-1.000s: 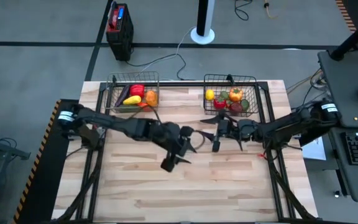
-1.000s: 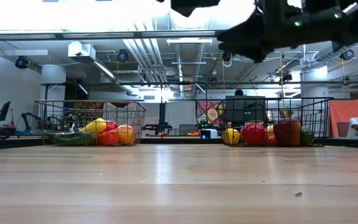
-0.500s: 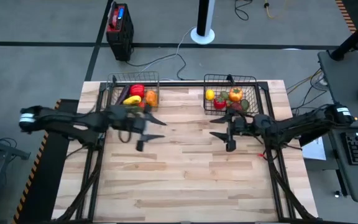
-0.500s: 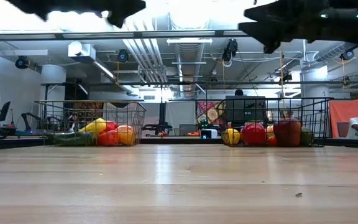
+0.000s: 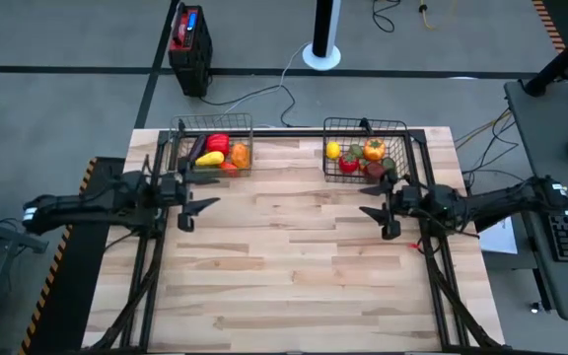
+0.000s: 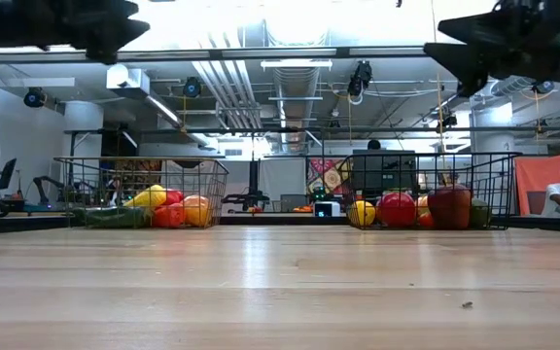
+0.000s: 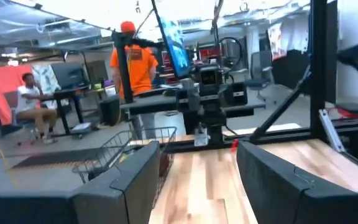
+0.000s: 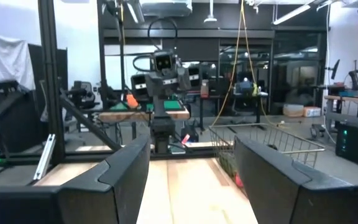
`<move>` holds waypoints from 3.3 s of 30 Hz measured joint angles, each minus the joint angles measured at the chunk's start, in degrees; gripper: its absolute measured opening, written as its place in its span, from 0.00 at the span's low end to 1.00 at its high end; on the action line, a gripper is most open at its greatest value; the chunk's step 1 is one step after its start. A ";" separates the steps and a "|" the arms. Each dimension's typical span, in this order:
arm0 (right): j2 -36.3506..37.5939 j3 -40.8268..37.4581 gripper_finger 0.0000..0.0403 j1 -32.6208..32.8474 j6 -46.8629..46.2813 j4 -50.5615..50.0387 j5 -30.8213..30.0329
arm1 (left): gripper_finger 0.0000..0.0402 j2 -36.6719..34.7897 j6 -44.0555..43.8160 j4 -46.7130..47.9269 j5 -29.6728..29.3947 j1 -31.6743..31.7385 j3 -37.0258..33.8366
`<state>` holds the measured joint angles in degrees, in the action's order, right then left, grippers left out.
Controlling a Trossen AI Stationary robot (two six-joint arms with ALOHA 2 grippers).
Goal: Sort produce into baskets
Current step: Return to Home Position
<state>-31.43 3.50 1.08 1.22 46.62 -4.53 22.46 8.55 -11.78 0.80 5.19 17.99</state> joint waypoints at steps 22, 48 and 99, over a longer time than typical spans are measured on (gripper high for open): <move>31.35 -2.81 0.56 0.00 0.18 -28.00 -2.86 | 0.49 -22.50 -6.22 13.09 -4.79 -0.02 -8.18; 29.81 -2.83 0.56 0.00 -4.61 -39.69 -6.05 | 0.49 -20.94 -12.30 10.19 -8.41 0.07 -17.07; 29.77 -2.92 0.56 0.01 -5.67 -40.37 -6.04 | 0.49 -20.44 -12.30 10.11 -8.33 0.07 -16.84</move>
<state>-1.65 0.58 1.09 -4.45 6.24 -10.58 2.02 -3.75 -1.67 -7.53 5.26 1.15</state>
